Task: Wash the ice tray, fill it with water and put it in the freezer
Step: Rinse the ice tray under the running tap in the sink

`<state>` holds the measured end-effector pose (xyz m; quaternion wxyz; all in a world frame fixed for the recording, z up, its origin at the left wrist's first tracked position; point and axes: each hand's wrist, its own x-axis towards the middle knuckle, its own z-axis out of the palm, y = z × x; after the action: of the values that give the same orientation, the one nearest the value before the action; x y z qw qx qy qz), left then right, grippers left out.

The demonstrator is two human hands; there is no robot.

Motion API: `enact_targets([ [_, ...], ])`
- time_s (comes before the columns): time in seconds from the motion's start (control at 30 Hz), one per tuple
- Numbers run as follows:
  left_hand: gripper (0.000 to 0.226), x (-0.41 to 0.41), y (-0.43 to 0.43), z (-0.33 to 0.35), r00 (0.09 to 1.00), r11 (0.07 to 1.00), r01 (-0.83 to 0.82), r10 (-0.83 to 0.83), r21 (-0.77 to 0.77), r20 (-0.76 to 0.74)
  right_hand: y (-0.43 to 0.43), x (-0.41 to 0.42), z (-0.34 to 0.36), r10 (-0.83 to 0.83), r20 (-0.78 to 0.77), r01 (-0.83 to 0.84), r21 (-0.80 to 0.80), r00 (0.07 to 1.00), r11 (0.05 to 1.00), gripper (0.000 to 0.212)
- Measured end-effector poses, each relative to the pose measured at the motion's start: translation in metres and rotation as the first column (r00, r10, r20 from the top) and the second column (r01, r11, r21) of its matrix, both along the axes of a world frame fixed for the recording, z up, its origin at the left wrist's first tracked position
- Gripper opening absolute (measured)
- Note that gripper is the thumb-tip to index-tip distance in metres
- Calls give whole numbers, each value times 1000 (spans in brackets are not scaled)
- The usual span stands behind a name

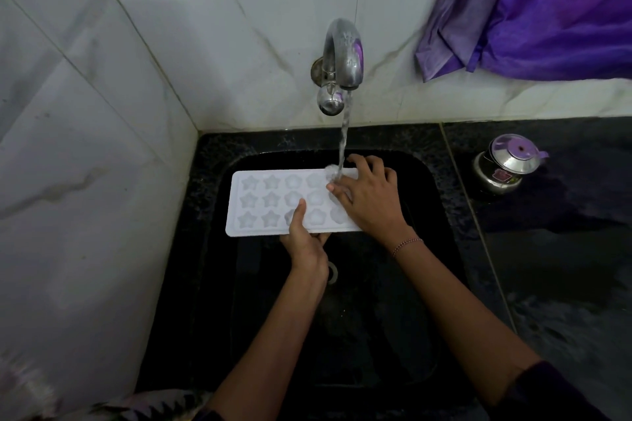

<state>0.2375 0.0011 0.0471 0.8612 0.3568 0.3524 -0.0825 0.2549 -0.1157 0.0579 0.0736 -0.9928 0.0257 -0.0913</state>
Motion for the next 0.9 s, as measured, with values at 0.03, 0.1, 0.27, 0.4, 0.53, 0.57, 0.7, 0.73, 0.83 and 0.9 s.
enact_targets([
  [0.03,46,2,0,0,1000,1000,-2,2,4,-1,-1,-2,0,26,-30,-26,2,999,1000,61],
  [0.1,46,5,-1,-1,1000,1000,7,-7,10,-1,-5,-5,-1,26,-42,-25,13,999,1000,51],
  [0.27,45,10,-9,2,1000,1000,4,-4,1,13,-2,-19,-5,-37,119,35,19,992,999,46],
  [0.4,44,17,-10,5,999,1000,-24,24,-1,38,-1,-22,-9,-49,151,56,-44,987,997,47],
  [0.53,35,10,-18,7,1000,1000,10,-10,-5,12,7,-11,-8,-113,174,123,-51,978,991,53],
  [0.57,35,11,-17,7,1000,1000,9,-9,-11,18,8,-11,-8,-108,179,114,-27,978,993,53],
  [0.7,41,20,-8,5,999,1000,-18,18,-10,29,2,-14,-14,-3,161,8,-29,987,1000,49],
  [0.73,41,19,-9,5,999,1000,-18,18,-6,28,1,-12,-12,-17,158,23,-39,987,999,49],
  [0.83,38,17,-13,6,999,999,4,-3,-34,32,7,-3,-5,-71,173,76,-23,982,997,53],
  [0.9,35,21,-11,8,999,999,4,-2,-46,42,9,-3,-7,-17,152,15,15,988,1000,52],
])
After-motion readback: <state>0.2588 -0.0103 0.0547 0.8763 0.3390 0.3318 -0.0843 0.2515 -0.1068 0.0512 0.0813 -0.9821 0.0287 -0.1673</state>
